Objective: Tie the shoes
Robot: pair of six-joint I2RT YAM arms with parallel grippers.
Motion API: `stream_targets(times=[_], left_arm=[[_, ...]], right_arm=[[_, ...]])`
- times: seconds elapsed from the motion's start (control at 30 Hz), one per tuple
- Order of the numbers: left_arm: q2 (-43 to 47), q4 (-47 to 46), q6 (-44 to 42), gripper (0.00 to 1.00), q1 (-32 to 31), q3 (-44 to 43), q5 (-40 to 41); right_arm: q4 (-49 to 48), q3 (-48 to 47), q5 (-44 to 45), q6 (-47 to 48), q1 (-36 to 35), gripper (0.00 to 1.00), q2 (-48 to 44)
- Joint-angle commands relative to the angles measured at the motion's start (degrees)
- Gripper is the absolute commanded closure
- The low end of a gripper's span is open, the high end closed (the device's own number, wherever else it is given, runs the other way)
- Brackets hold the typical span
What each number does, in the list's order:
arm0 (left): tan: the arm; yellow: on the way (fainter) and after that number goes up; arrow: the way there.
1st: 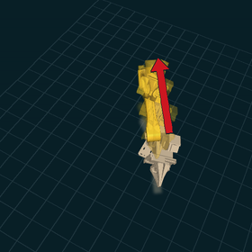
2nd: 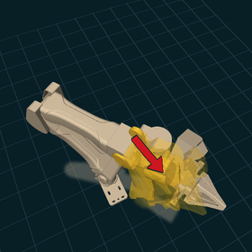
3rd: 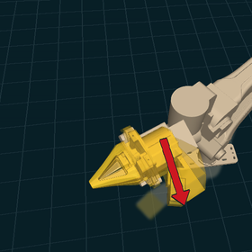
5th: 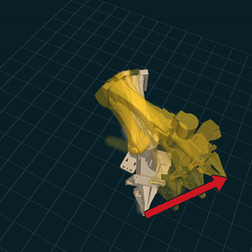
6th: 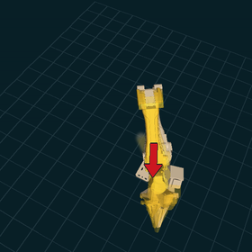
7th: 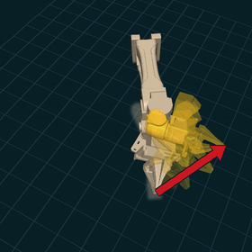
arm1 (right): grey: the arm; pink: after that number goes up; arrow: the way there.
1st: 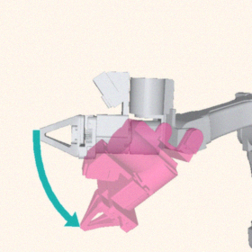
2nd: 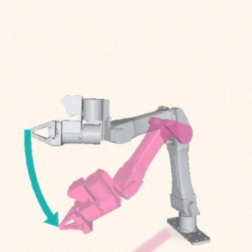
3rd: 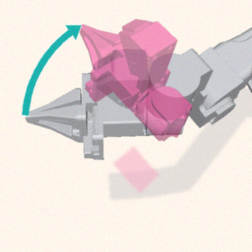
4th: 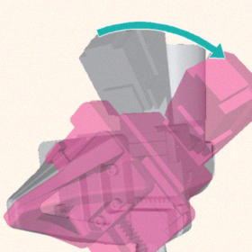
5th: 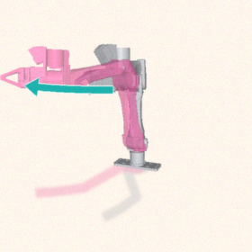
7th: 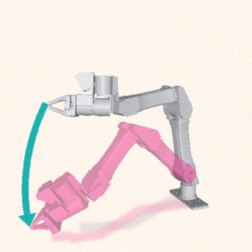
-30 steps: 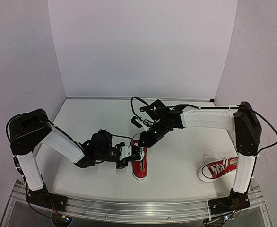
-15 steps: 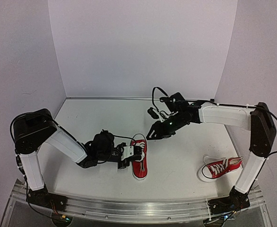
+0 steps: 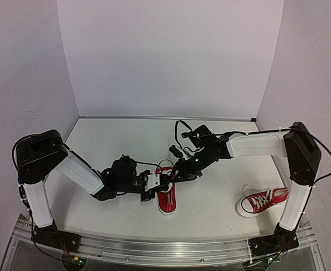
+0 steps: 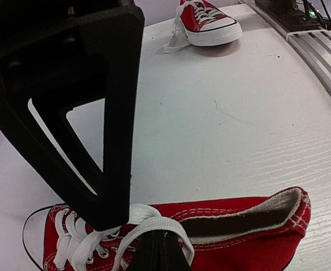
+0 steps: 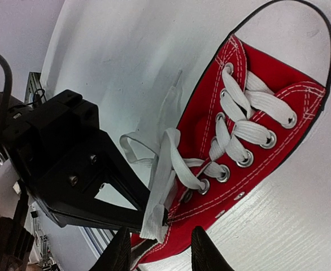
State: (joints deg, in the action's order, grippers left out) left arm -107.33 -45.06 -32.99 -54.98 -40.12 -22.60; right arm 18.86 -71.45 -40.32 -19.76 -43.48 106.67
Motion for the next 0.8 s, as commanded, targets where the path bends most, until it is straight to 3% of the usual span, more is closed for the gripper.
stream_targets(times=[0.0, 0.2, 0.37, 0.57, 0.77], left_arm=[[0.55, -0.81, -0.15, 1.0, -0.21, -1.54, 0.38], [0.37, -0.2, -0.6, 1.0, -0.23, -1.98, 0.46], [0.8, 1.46, -1.37, 0.99, -0.21, -2.23, 1.59], [6.01, 13.15, -4.14, 0.79, 0.65, -2.23, 6.32], [16.41, 25.17, -2.06, 0.62, 6.36, -0.69, 7.24]], right_arm=[[-1.9, -3.08, -1.35, -0.52, -0.47, 0.67, 2.58], [-1.9, -4.75, -1.87, -0.54, -0.81, 0.77, 4.4], [-1.85, -4.96, -1.85, -0.14, -0.84, 0.99, 3.92], [-1.72, -3.35, 0.47, 0.08, -0.51, 1.0, 1.45], [-1.9, -1.15, 2.35, 0.08, 1.36, 1.0, -1.29]])
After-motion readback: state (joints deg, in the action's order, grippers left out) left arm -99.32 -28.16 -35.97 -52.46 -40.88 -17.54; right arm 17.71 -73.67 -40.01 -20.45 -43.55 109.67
